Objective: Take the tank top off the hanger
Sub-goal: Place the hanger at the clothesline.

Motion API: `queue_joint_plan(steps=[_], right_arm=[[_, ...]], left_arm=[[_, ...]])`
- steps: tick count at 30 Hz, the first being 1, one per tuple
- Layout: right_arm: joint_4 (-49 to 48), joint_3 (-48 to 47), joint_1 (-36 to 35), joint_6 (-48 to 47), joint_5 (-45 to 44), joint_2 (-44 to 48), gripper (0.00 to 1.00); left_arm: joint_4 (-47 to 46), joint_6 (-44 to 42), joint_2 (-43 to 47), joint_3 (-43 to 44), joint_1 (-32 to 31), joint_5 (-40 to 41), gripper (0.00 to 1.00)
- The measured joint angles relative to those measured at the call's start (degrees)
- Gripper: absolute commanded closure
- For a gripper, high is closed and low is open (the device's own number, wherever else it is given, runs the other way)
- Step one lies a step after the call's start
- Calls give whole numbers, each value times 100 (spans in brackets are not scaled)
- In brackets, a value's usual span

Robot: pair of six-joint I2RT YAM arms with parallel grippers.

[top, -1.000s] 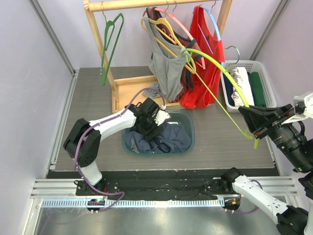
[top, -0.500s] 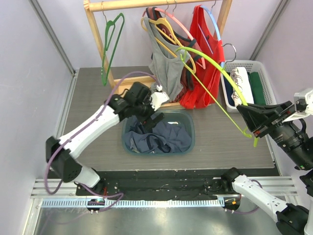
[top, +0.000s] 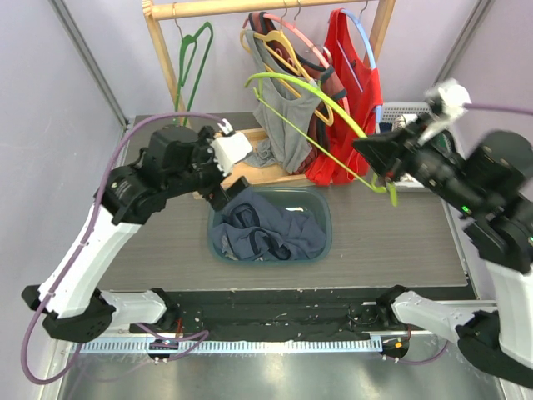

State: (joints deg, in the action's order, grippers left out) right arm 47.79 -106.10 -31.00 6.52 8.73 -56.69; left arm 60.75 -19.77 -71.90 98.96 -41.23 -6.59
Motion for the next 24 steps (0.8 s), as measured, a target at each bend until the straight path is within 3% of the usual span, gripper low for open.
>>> queue_joint_plan(steps=[6, 9, 15, 24], right_arm=[[-597, -92, 0, 7, 107, -1128, 99], [-927, -341, 0, -4, 133, -1902, 99], [-1399, -1366, -114, -170, -94, -3471, 99], [-1447, -2852, -756, -815, -791, -4664, 99]], left_arm=[[-586, -461, 538, -184, 42, 1976, 0], [-758, -664, 813, -269, 50, 2465, 0], [-1172, -988, 1718, -420, 50, 2750, 0], [-1244, -1117, 2295, -905, 131, 2732, 0]])
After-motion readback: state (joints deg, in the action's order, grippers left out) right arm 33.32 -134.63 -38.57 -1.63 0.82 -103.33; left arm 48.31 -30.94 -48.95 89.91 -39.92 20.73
